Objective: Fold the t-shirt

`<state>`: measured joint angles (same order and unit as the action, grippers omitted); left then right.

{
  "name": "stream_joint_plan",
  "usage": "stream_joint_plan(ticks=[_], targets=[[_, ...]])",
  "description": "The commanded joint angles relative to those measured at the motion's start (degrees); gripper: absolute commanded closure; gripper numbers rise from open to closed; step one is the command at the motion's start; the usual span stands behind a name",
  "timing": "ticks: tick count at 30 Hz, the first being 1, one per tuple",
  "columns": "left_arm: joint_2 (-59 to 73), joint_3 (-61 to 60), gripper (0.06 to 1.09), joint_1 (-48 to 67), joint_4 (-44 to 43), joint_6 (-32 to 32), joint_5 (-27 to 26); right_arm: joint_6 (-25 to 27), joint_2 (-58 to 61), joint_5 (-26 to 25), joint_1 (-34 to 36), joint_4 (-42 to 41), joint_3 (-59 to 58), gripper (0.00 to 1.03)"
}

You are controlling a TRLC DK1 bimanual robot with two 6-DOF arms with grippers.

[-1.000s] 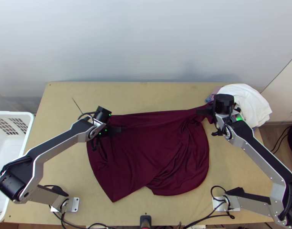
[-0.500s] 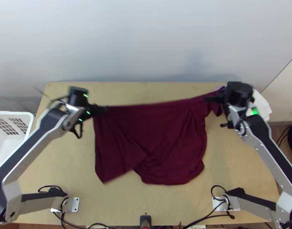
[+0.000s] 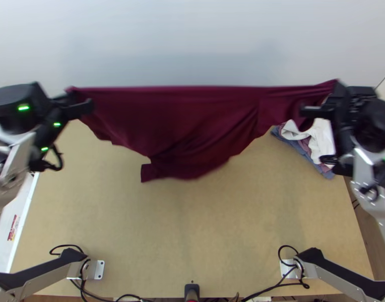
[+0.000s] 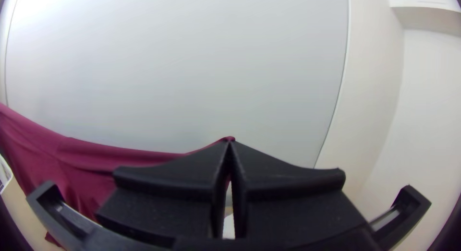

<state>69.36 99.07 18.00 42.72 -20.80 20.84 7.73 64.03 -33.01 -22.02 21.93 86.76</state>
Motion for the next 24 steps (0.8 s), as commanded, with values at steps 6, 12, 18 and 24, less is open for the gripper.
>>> stream_joint_plan(ticks=[6,12,18,24], targets=[[-3.0,16.3,1.05,1.6,2.9,6.3,1.6,10.9,-5.1,-6.4,-2.4,-5.7,8.8,1.00],[-2.3,23.9,1.05,3.2,4.4,8.5,-2.1,16.9,-8.5,-6.8,-2.5,-10.6,8.8,1.00],[-3.5,29.6,1.05,5.8,7.6,10.4,-2.4,20.2,-13.4,-7.7,-2.5,-11.3,8.9,1.00],[-7.3,31.9,1.05,5.7,6.8,15.5,-0.6,25.5,-18.2,-7.7,-2.4,-12.6,9.1,1.00]])
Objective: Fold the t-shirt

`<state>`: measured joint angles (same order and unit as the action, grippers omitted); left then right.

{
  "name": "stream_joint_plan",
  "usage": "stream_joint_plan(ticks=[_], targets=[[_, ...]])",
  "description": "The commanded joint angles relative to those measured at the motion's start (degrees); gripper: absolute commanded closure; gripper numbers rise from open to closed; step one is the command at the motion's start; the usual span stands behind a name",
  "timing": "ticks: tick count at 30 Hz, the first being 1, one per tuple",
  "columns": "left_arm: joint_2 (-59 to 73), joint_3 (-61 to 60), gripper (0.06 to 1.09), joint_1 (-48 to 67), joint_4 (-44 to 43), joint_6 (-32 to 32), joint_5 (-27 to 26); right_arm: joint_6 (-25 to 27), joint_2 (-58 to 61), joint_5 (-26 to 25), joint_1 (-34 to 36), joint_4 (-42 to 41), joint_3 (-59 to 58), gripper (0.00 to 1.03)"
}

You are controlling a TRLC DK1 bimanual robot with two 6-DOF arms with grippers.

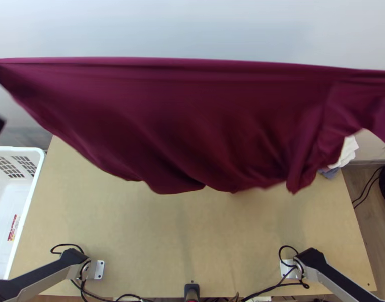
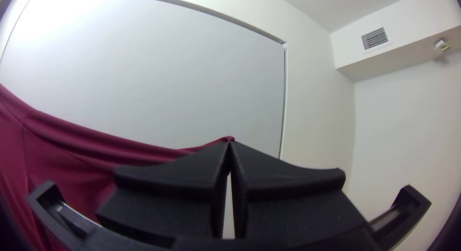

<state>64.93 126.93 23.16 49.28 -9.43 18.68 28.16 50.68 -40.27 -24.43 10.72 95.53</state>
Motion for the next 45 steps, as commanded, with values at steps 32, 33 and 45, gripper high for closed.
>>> stream_joint_plan(ticks=[32,33,45], targets=[[-15.5,-19.3,1.05,-39.3,0.5,-6.6,-36.5,-8.9,-8.2,1.0,0.9,16.7,-1.6,1.00],[-15.1,-21.4,1.05,-39.3,-0.8,-7.2,-36.4,-9.7,-7.9,1.0,0.2,16.7,-3.0,1.00],[-9.3,-47.7,1.05,-32.7,-14.9,-11.1,-29.5,-20.6,-0.2,4.8,-1.3,8.7,-22.3,1.00]])
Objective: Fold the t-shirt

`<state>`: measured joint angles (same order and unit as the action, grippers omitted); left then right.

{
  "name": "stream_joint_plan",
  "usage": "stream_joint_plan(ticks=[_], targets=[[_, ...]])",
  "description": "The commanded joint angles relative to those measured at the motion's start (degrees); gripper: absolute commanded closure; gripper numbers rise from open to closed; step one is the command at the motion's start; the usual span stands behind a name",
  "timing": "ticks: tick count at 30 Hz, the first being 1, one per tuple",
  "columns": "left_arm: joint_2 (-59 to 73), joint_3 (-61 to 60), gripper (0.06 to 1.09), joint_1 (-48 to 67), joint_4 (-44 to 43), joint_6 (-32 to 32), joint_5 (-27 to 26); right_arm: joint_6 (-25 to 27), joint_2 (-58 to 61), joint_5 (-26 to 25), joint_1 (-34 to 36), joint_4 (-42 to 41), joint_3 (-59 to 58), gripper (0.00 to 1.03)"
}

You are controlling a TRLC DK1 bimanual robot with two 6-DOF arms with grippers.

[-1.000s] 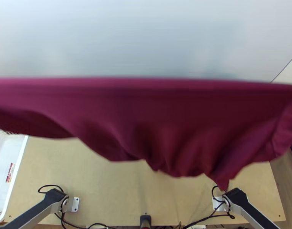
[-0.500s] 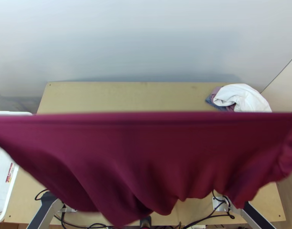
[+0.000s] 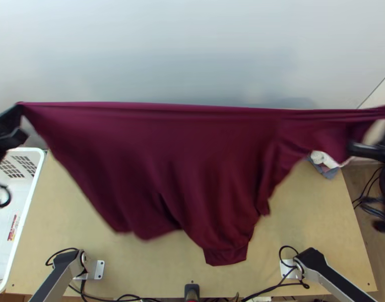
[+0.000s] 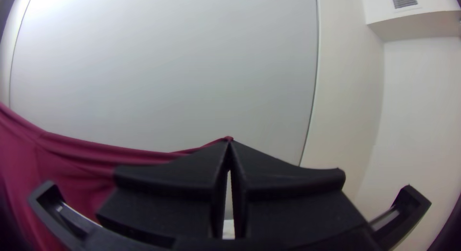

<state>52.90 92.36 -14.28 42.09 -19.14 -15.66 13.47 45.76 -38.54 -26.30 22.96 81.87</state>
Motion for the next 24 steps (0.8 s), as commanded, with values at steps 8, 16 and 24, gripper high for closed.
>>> stream_joint_plan(ticks=[8,16,24], targets=[[10.1,-23.0,1.05,10.9,-18.3,-1.5,10.1,-15.7,19.6,11.3,7.8,-9.2,-12.4,1.00],[25.8,-20.9,1.05,12.1,-28.5,-1.8,13.2,-20.0,39.8,14.3,10.7,-14.3,-5.0,1.00],[42.4,-10.3,1.05,12.1,-32.0,-1.7,16.6,-22.7,59.4,15.5,13.1,-13.6,11.1,1.00]])
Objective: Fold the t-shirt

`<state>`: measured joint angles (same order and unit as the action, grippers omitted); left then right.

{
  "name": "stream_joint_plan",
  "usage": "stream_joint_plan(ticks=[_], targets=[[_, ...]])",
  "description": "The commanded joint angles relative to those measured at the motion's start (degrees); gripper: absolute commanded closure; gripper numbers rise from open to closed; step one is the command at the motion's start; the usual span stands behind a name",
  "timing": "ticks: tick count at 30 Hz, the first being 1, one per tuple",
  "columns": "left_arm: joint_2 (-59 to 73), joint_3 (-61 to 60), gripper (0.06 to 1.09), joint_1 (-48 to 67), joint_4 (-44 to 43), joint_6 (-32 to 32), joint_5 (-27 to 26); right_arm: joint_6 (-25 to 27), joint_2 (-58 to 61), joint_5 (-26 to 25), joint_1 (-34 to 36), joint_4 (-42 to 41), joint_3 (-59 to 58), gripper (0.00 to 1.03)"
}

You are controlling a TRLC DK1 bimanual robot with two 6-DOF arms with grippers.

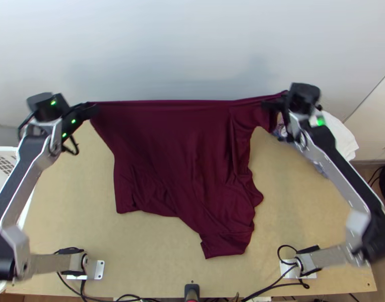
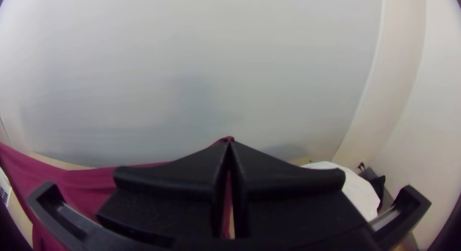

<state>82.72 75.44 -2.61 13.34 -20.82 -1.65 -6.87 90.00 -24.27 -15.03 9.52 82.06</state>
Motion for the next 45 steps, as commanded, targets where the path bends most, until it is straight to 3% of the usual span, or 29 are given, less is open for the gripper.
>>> stream_joint_plan(ticks=[1,11,24,33,43,44,45], targets=[[14.3,8.1,1.05,0.4,-3.7,0.0,2.7,-2.6,17.1,1.2,1.8,0.1,12.9,1.00],[30.5,21.9,1.05,0.2,-4.7,0.2,5.1,-3.9,32.3,-0.2,1.7,-0.2,26.6,1.00],[43.4,33.1,1.05,0.8,-5.5,-0.2,7.4,-3.9,43.7,-1.8,0.3,0.1,36.4,1.00],[44.8,32.1,1.05,0.3,-4.8,-0.4,7.4,-4.6,43.6,-2.0,0.5,1.4,35.1,1.00],[40.8,22.7,1.05,0.4,-5.8,-0.7,7.4,-3.8,41.0,-2.0,-0.2,1.7,29.6,1.00],[40.7,22.6,1.05,0.4,-5.9,-0.8,7.4,-3.6,41.0,-2.0,-0.4,1.6,29.6,0.99],[40.7,22.8,1.02,0.4,-5.9,-1.0,7.4,-3.7,41.0,-2.0,-0.5,1.5,29.6,0.90]])
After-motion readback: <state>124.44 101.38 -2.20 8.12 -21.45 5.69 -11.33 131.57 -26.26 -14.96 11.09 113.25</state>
